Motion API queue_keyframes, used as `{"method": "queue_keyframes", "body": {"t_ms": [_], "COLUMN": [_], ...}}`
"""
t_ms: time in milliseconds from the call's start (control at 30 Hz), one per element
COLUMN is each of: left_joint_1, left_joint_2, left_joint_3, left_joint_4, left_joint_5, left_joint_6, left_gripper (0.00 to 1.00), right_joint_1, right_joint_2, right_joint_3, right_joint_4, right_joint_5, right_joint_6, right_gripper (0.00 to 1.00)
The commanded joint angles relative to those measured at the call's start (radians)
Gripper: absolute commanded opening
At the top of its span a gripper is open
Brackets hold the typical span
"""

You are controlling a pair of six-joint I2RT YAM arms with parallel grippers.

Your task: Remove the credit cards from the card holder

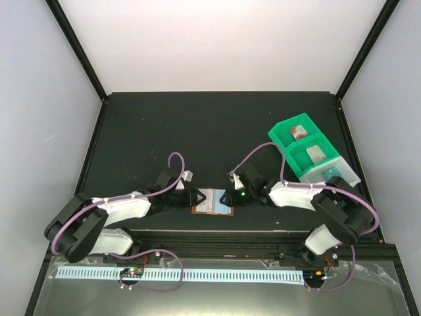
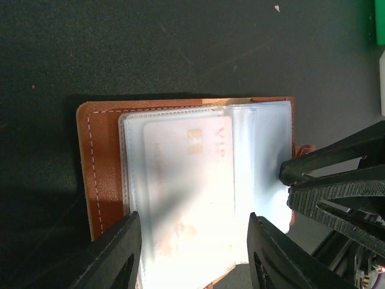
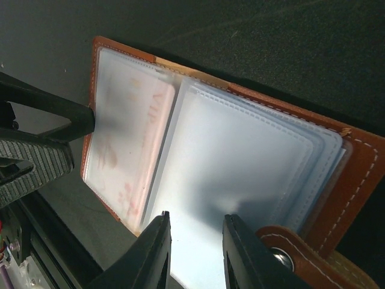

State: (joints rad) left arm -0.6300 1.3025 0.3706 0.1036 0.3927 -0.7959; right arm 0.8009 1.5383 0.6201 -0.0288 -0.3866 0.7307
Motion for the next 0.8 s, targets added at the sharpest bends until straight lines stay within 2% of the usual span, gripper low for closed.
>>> {"method": "queue_keyframes", "body": {"t_ms": [0, 433, 767], "left_joint_1": [-0.004, -0.004, -0.004], "left_joint_2": [0.008, 0.003, 0.025], "left_joint_3": [0.004, 0.007, -0.003], "left_joint_4": [0.005, -0.020, 0.056], "left_joint_5": [-0.016, -0.033, 0.042], "left_joint_6": [0.016, 0.011, -0.021], "left_gripper": [0.50, 0.50, 0.50], "right_joint_1": [0.003, 0.003, 0.003], "right_joint_2": [0.002, 0.002, 0.006], "right_joint_3": [-0.010, -0.011, -0.011], "right_joint_4": [0.012, 0.013, 0.015], "right_joint_5": [0.019, 0.020, 0.020], "right_joint_6": [-0.019, -0.022, -0.023], "right_gripper": [0.27, 0.27, 0.27]}}
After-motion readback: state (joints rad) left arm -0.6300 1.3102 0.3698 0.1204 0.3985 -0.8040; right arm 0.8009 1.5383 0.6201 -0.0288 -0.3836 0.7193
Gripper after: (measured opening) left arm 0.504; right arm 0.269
